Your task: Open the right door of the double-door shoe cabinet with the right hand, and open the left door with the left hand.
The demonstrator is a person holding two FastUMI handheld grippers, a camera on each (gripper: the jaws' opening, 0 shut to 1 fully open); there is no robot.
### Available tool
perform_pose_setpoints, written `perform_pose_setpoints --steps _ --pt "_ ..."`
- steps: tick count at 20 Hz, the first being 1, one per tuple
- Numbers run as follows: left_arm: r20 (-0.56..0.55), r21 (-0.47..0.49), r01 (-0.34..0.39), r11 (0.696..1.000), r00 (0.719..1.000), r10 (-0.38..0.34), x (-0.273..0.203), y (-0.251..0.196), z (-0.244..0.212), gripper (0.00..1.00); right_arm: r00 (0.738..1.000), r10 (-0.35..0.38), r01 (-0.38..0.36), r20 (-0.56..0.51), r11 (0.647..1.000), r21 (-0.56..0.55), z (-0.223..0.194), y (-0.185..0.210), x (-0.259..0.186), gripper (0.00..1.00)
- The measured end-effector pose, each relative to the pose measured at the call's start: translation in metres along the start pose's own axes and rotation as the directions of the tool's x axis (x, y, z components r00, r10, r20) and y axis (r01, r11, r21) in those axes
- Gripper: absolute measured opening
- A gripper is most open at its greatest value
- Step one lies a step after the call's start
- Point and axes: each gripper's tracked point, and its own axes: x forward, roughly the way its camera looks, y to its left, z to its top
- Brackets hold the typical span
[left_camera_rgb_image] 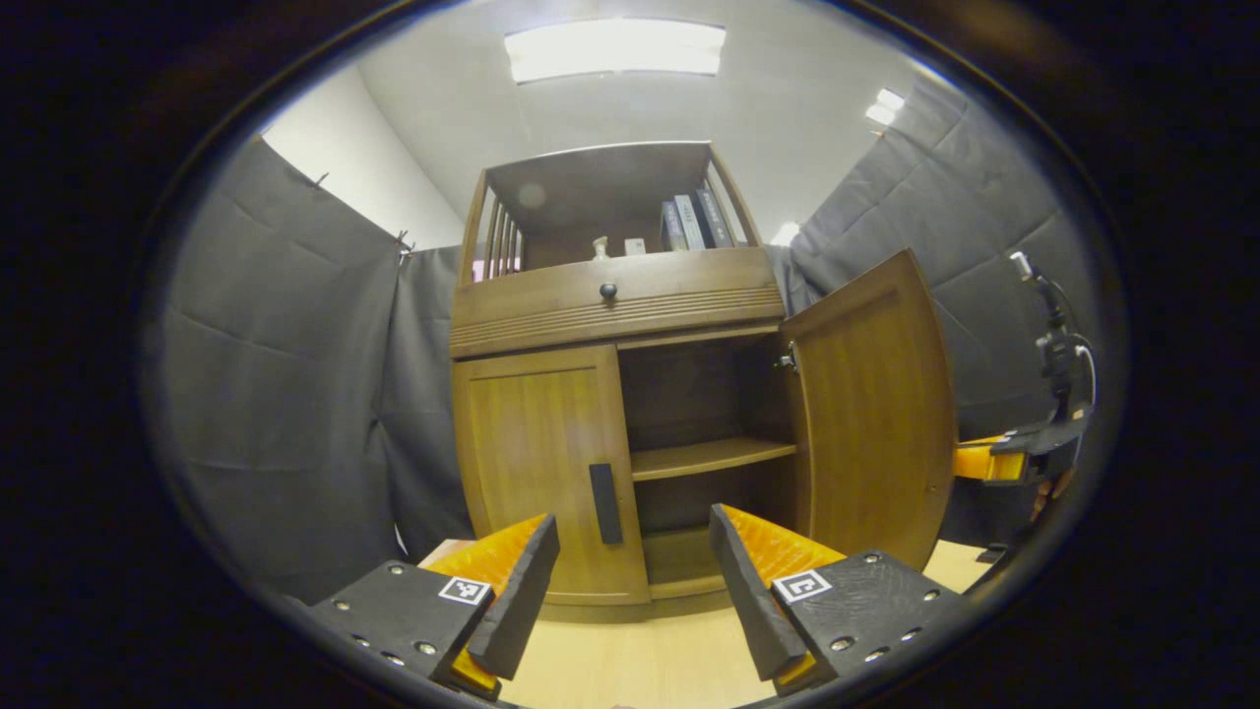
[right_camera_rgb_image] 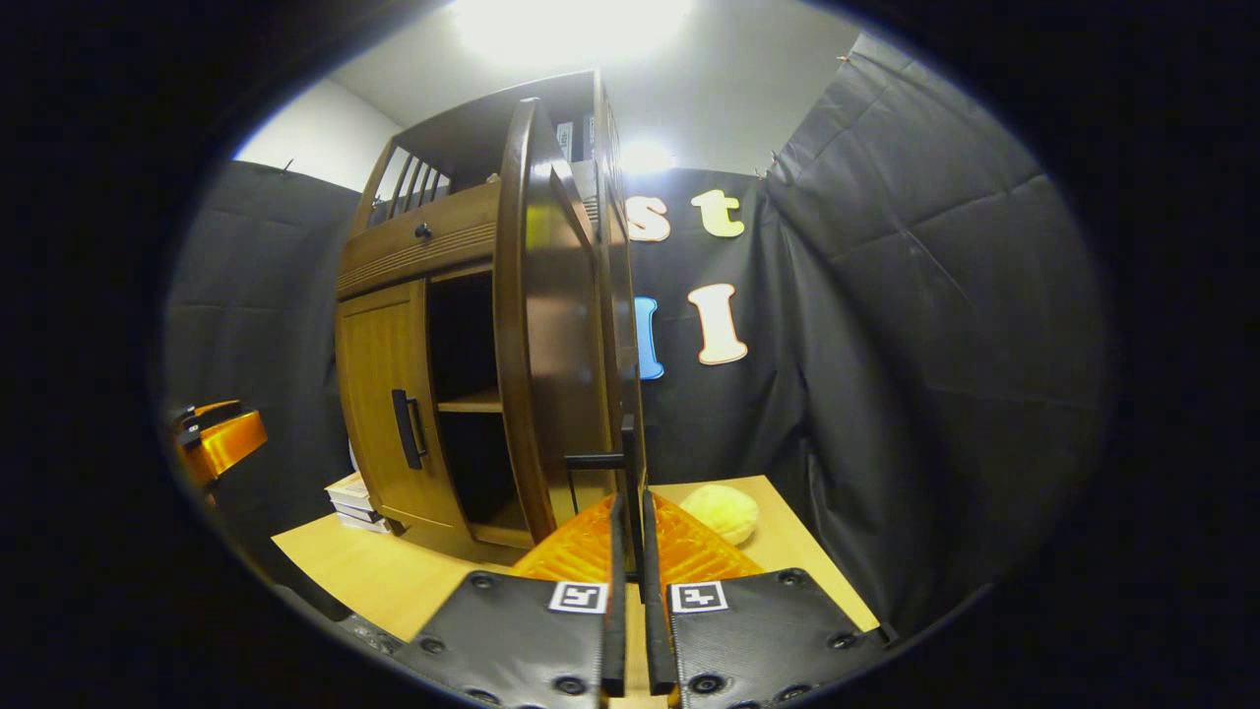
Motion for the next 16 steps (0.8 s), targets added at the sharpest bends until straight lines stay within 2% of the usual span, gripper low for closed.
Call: perform_pose_setpoints --steps 2,7,9,10,11,12,13,15,16 --pt "0.009 0.006 0.002 1.000 1.000 -0.002 0.002 0.000 0.001 0.90 0.999 -0.034 0.034 0.026 0.999 -0.010 0.010 -0.006 -0.010 0.10" --pt "0.013 0.004 0.009 1.000 1.000 -0.009 0.006 0.001 -0.001 0.90 0.987 -0.138 0.138 0.081 0.990 0.003 0.035 -0.029 -0.043 0.96" --pt "0.014 0.008 0.008 1.000 1.000 -0.008 0.008 0.002 -0.002 0.90 0.976 -0.194 0.194 0.095 0.981 0.012 0.039 -0.041 -0.054 0.93" --pt "0.017 0.013 0.011 1.000 1.000 -0.011 0.009 0.002 -0.002 0.90 0.971 -0.220 0.219 0.098 0.976 0.017 0.040 -0.046 -0.059 0.98" --pt "0.014 0.017 0.012 1.000 1.000 -0.012 0.011 0.003 -0.003 0.90 0.964 -0.245 0.245 0.100 0.969 0.020 0.041 -0.050 -0.063 0.93" --pt "0.011 0.016 0.014 1.000 1.000 -0.014 0.011 0.004 -0.004 0.90 0.959 -0.267 0.266 0.098 0.964 0.021 0.040 -0.053 -0.067 0.93" --pt "0.010 0.010 0.017 1.000 1.000 -0.017 0.012 0.003 -0.005 0.90 0.953 -0.288 0.288 0.095 0.958 0.019 0.039 -0.056 -0.070 0.98" --pt "0.003 -0.005 0.024 1.000 1.000 -0.024 0.012 -0.001 -0.005 0.90 0.943 -0.322 0.323 0.084 0.946 0.006 0.034 -0.061 -0.072 0.98" --pt "0.001 -0.010 0.026 1.000 1.000 -0.026 0.012 -0.003 -0.005 0.90 0.939 -0.335 0.336 0.077 0.942 0.000 0.031 -0.062 -0.074 0.93"
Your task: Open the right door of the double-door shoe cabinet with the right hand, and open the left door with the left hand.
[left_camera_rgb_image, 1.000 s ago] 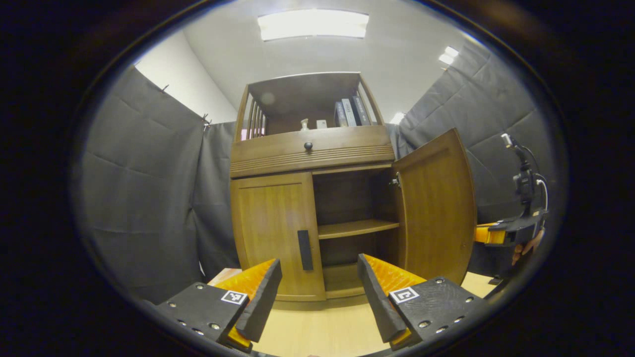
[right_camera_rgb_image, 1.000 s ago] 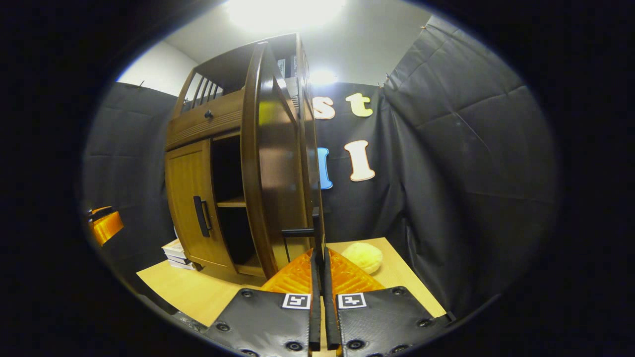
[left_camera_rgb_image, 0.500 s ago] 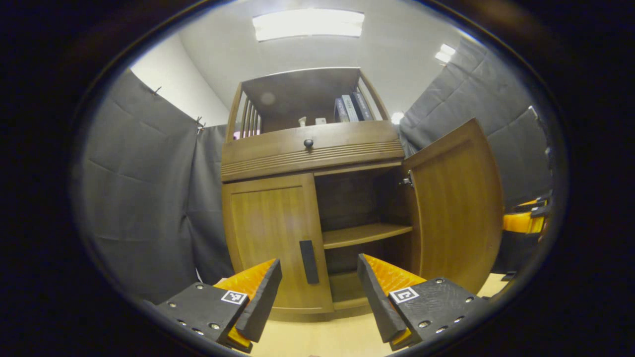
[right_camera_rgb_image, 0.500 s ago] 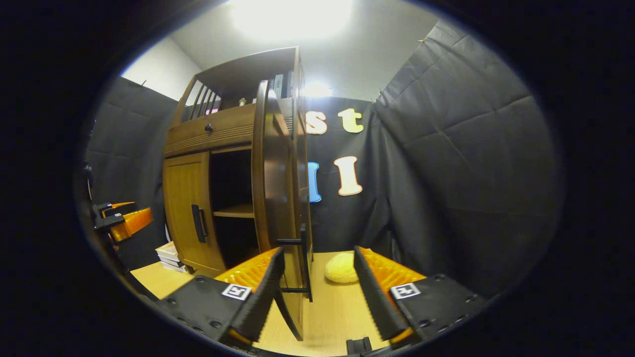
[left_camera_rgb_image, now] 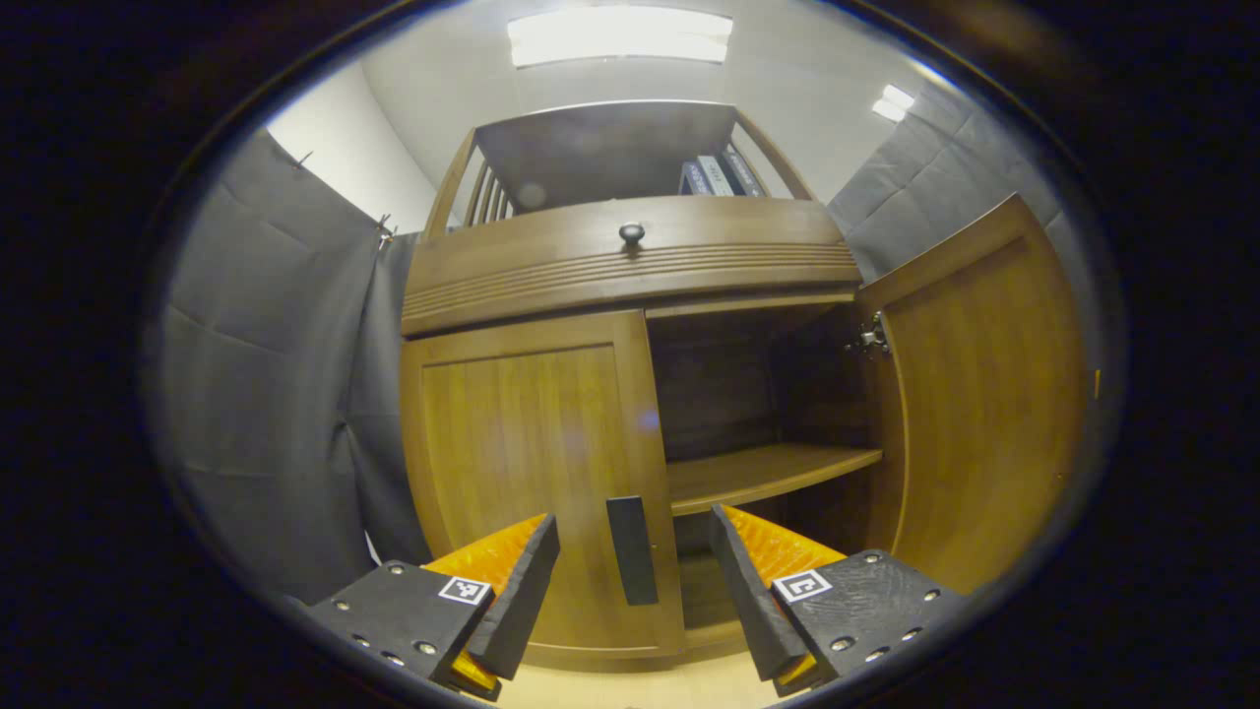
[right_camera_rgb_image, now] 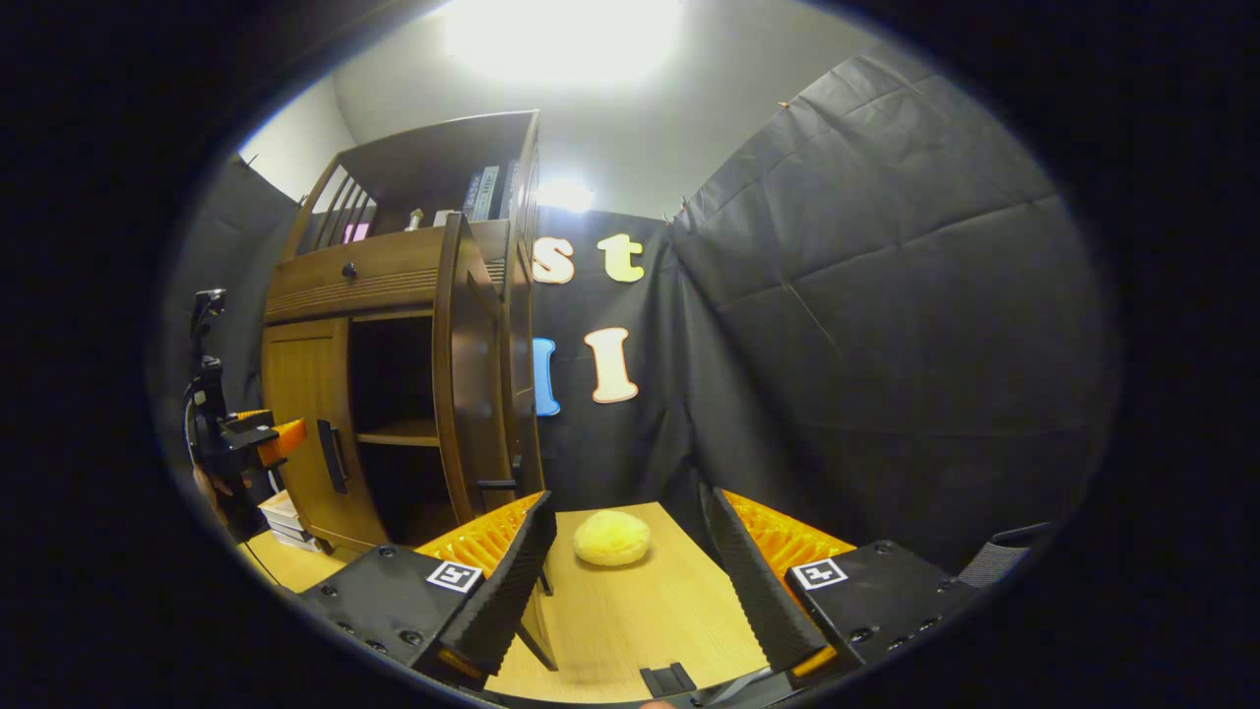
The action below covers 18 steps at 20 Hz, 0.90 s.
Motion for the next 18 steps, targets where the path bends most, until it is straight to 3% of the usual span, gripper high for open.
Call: perform_pose_setpoints --steps 2,3,12,13,18 --pt "-0.009 -0.004 0.011 1.000 1.000 -0.011 -0.001 -0.003 -0.001 0.90 1.000 -0.024 0.024 -0.009 1.000 -0.010 -0.002 -0.002 -0.002 0.98" --pt "-0.013 -0.003 0.015 1.000 1.000 -0.015 -0.001 -0.003 -0.002 0.90 0.999 -0.036 0.035 -0.014 0.999 -0.016 -0.003 -0.002 -0.003 0.93" --pt "-0.102 -0.025 0.051 0.998 0.993 -0.053 0.000 -0.006 -0.017 0.90 0.996 -0.076 0.075 -0.036 0.996 -0.038 -0.007 0.003 -0.003 0.94" --pt "-0.109 -0.031 0.050 0.998 0.993 -0.054 0.003 -0.010 -0.022 0.87 0.996 -0.075 0.074 -0.037 0.996 -0.040 -0.007 0.005 -0.003 0.94" --pt "-0.137 -0.065 0.036 0.997 0.990 -0.044 0.013 -0.005 -0.036 0.53 0.997 -0.060 0.058 -0.040 0.997 -0.044 -0.009 0.009 -0.001 0.98"
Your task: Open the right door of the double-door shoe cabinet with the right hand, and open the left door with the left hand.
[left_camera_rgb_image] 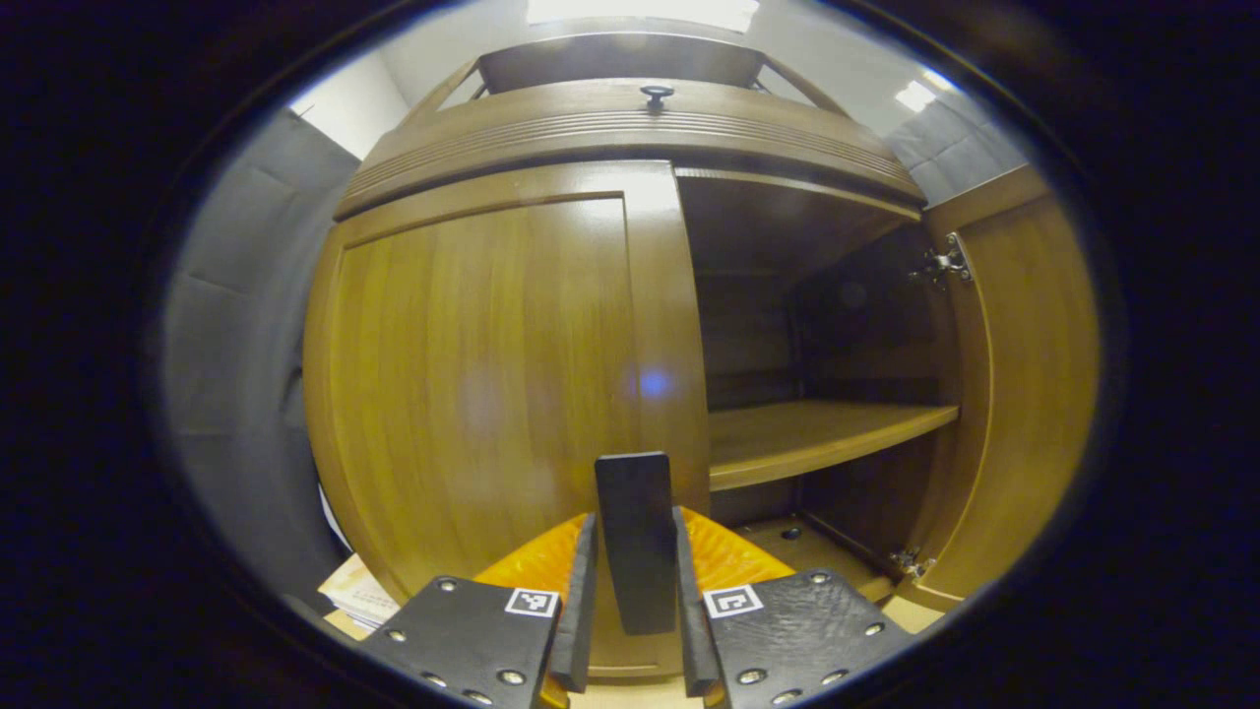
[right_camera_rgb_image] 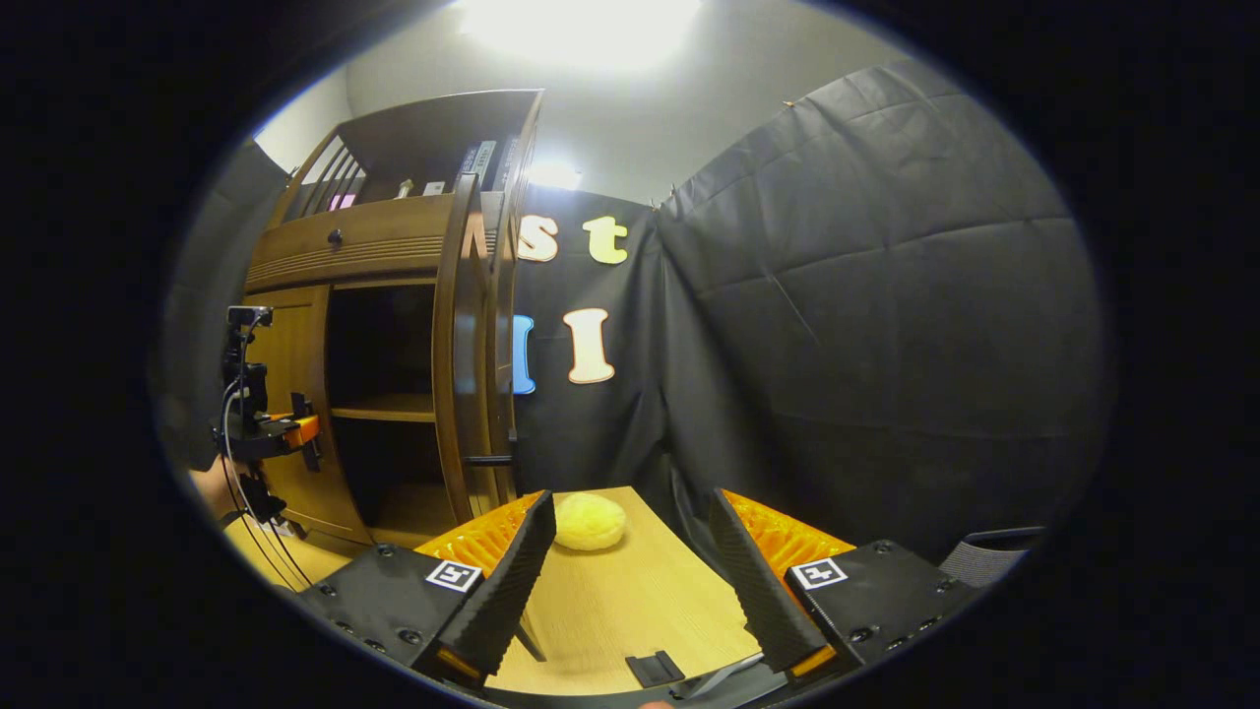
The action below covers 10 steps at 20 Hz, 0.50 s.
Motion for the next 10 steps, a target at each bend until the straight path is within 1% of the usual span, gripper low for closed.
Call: perform_pose_setpoints --steps 1,2,3,4,6,7,10 --pt "-0.013 -0.012 0.006 1.000 1.000 -0.006 -0.002 0.000 -0.005 0.47 1.000 0.005 -0.005 0.000 1.000 0.000 0.000 0.001 0.000 0.98" --pt "-0.010 -0.022 0.007 1.000 1.000 -0.007 -0.022 0.001 0.004 0.40 1.000 0.010 -0.010 0.001 1.000 -0.001 -0.001 0.002 0.001 0.98" --pt "-0.024 -0.017 0.002 1.000 1.000 -0.002 -0.005 -0.001 -0.004 0.23 1.000 0.016 -0.016 0.002 1.000 -0.002 0.000 0.004 0.001 0.94" --pt "-0.040 -0.017 -0.004 1.000 0.999 0.004 -0.006 0.000 -0.004 0.24 1.000 0.023 -0.023 0.005 1.000 -0.001 0.001 0.005 0.001 0.98" --pt "-0.061 -0.026 -0.004 1.000 0.998 0.003 -0.012 0.001 -0.006 0.24 0.999 0.037 -0.037 0.013 0.999 0.002 0.003 0.007 0.002 0.98" --pt "-0.065 -0.032 -0.001 0.999 0.998 -0.001 -0.015 0.001 -0.005 0.19 0.999 0.045 -0.045 0.017 0.999 0.004 0.004 0.009 0.002 0.98" --pt "-0.050 -0.053 0.004 0.999 0.999 -0.006 -0.035 0.002 -0.001 0.18 0.997 0.070 -0.071 0.025 0.997 0.009 0.004 0.014 0.001 0.98"
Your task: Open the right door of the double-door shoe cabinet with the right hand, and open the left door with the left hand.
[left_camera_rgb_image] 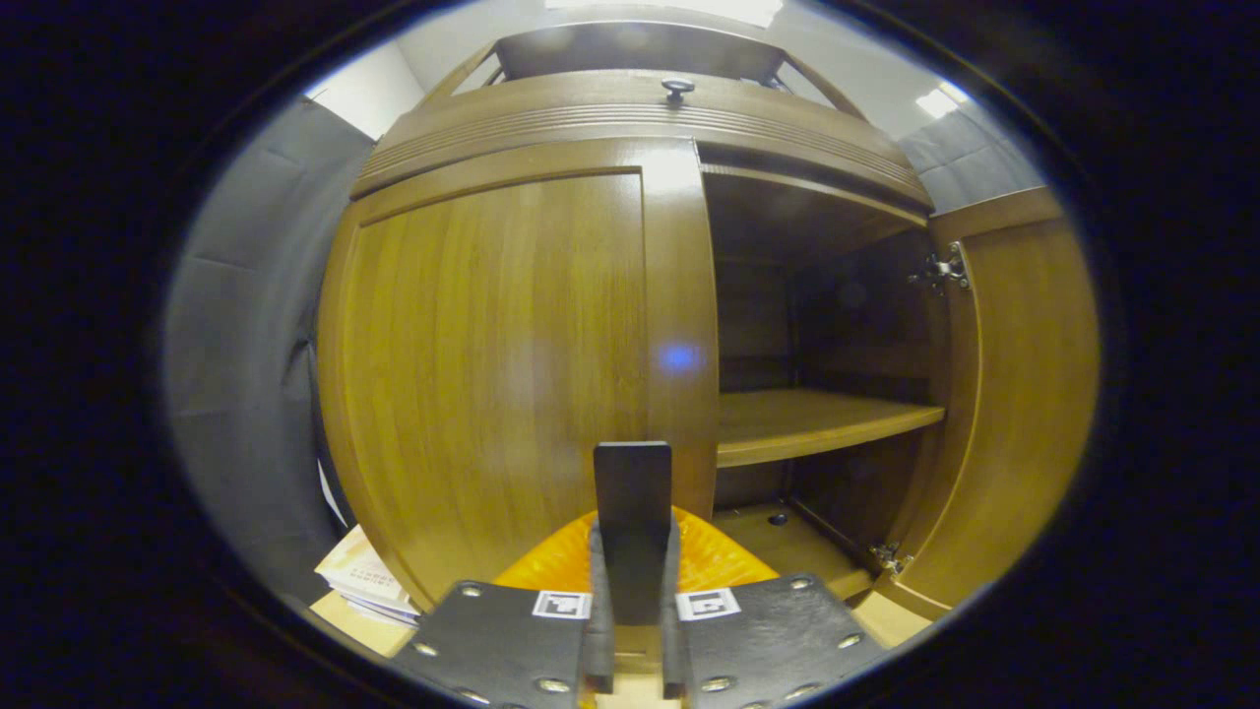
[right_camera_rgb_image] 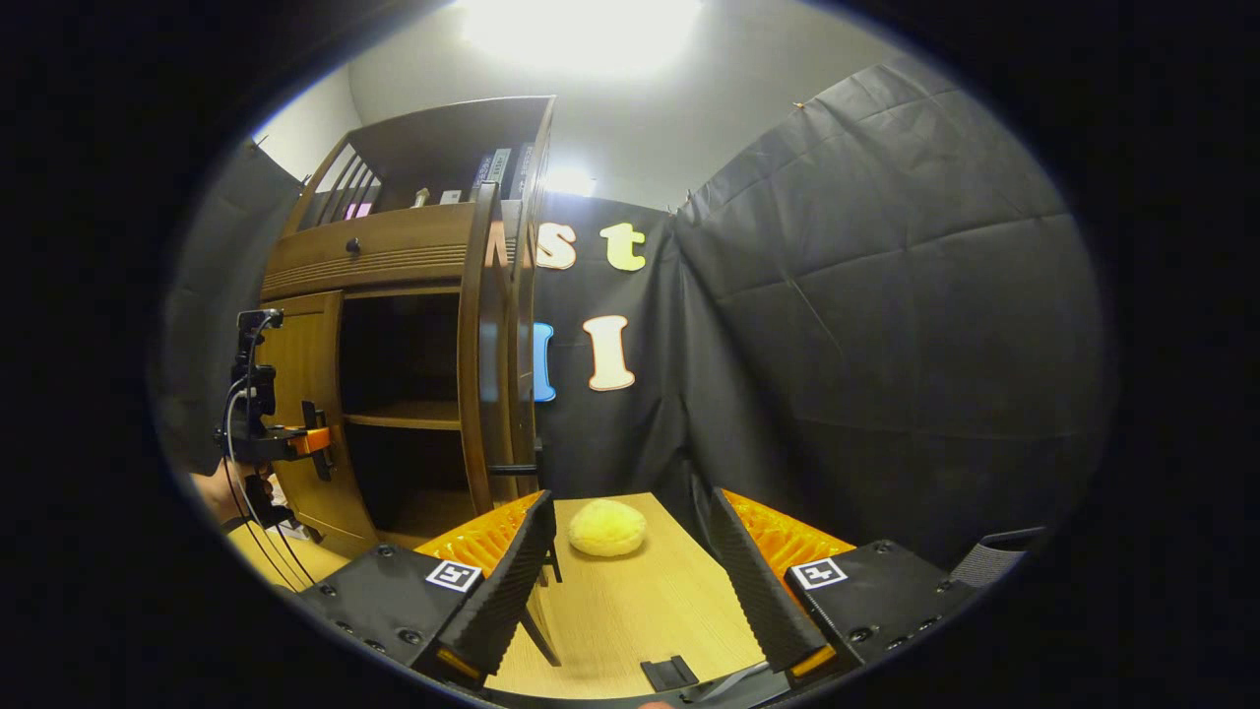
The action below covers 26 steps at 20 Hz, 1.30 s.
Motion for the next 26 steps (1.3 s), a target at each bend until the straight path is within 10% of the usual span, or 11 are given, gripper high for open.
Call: perform_pose_setpoints --steps 26 --pt "-0.014 0.024 -0.223 0.974 0.975 0.223 -0.183 0.102 -0.010 0.17 0.974 0.225 -0.225 0.009 0.974 0.008 -0.016 0.054 -0.031 0.98"
